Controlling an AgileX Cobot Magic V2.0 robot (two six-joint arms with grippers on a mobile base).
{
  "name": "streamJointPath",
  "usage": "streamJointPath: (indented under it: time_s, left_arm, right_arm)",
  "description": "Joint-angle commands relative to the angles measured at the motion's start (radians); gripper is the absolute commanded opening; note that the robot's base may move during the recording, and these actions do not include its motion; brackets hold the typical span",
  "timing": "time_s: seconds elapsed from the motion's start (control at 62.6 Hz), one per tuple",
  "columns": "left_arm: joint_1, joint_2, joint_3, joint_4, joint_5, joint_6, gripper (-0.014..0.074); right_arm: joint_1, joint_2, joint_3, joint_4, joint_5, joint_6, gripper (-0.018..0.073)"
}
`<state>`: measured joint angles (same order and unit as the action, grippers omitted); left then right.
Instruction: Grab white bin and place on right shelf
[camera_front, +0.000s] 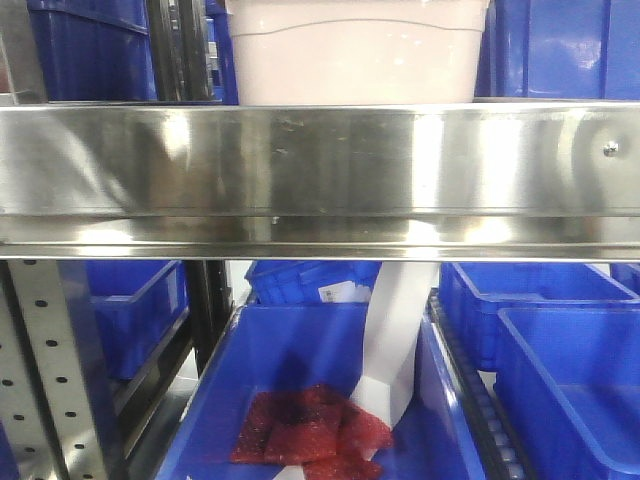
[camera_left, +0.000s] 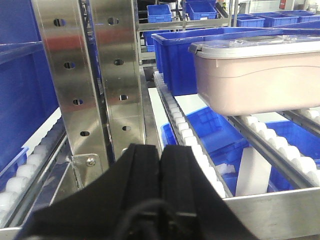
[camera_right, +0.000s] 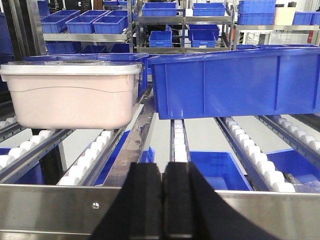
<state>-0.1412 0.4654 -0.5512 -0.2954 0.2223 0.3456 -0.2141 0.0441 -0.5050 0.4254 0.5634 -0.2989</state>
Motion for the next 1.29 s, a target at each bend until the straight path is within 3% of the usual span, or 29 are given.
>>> streamJointPath:
  time_s: [0.0,0.272,0.447,0.543,0.671,0.879,0.943,0.991,1.278]
  left_arm:
    - [-0.006,0.003,-0.030,-0.013,-0.096,0.003,-0.0117]
    - [-0.006,0.003,-0.025,-0.015,-0.053,0.003,-0.0117]
    - [0.004,-0.058,0.072,-0.013,-0.080,-0.028,-0.0117]
    - [0.030,-0.146,0.145,0.039,-0.108,-0.085,-0.0117]
    - [0.086,-0.287,0.269,0.071,-0.117,-0.085,-0.0117]
    - [0.126,-0.487,0.505,0.071,-0.246,-0.085,-0.0117]
    - [0.124,-0.480,0.586,0.071,-0.370,-0.085,-0.0117]
    - [0.122,-0.484,0.573,0.069,-0.283,-0.085,-0.0117]
    - [0.122,-0.484,0.579,0.049,-0.278,-0.085,-0.0117]
  right_arm:
    - [-0.001,0.014,-0.022,0.022,-0.088,0.001,0.0071]
    - [-0.001,0.014,-0.022,0.022,-0.088,0.001,0.0071]
    - [-0.001,0.014,-0.022,0.022,-0.088,0.001,0.0071]
    - [-0.001,0.014,-0.022,0.022,-0.088,0.001,0.0071]
    - [-0.001,0.014,-0.022,0.022,-0.088,0.001,0.0071]
    - [-0.001,0.014,-0.022,0.022,-0.088,0.001,0.0071]
    - [-0.001,0.015,-0.022,0.022,-0.088,0.001,0.0071]
    - [-0.001,0.015,-0.022,0.022,-0.089,0.001,0.0071]
    - [-0.001,0.015,-0.022,0.022,-0.088,0.001,0.0071]
